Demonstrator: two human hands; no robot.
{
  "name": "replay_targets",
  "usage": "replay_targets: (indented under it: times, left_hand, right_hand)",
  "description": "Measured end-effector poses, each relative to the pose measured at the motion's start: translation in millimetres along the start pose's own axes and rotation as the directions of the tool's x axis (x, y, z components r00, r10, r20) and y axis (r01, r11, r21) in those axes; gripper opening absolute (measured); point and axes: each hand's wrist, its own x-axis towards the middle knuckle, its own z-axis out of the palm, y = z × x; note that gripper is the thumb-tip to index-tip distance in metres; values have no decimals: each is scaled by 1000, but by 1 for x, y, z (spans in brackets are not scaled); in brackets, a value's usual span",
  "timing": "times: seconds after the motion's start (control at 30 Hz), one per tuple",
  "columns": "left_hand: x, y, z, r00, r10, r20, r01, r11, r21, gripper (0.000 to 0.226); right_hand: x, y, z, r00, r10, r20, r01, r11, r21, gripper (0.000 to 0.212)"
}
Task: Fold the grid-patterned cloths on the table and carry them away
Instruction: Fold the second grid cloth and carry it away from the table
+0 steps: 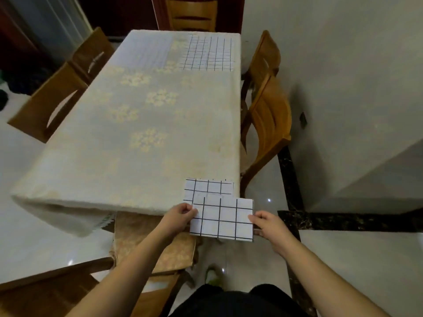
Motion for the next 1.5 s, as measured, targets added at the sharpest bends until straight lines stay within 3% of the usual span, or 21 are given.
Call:
replay_targets:
  times: [0.2, 0.5, 0.7, 1.07, 1.23, 1.3, 1.4, 1.5]
  left_hand:
    - [41, -2, -11, 995, -26, -96, 31, 998, 48, 16]
    - [87, 14, -12, 958, 23, -287, 70, 947, 312, 14]
    - [107, 8, -20, 957, -7, -289, 129, 905, 405, 16]
    - [122, 3, -31, 958, 45, -283, 98, 877, 471, 16]
    - [123, 1, -30, 958, 62, -281, 79, 883, 462, 20]
    - [123, -1, -28, 946, 105, -306, 48, 890, 454, 25]
    - [123, -7, -23, 880, 277, -385, -28, 841, 540, 32]
    - [124, -16, -15, 789, 569, -234, -195, 592, 782, 35]
  right_hand:
    - [40, -19, 14, 999, 38, -3, -38, 992, -122, 17]
    - [109, -39, 30, 1000, 8, -14, -14, 893, -449, 10]
    - [133, -39, 40, 999, -2, -47, -23, 853, -521, 9]
    - [144, -35, 52, 996, -52, -66, -3, 764, -645, 10]
    - [134, -36, 56, 975, -165, -148, 12, 704, -711, 22]
    - [129, -36, 61, 952, -263, -157, 59, 660, -749, 26]
    - [127, -38, 73, 878, -477, -45, 266, 563, -783, 20]
    - [131, -40, 91, 764, -631, 130, 451, 379, -808, 21]
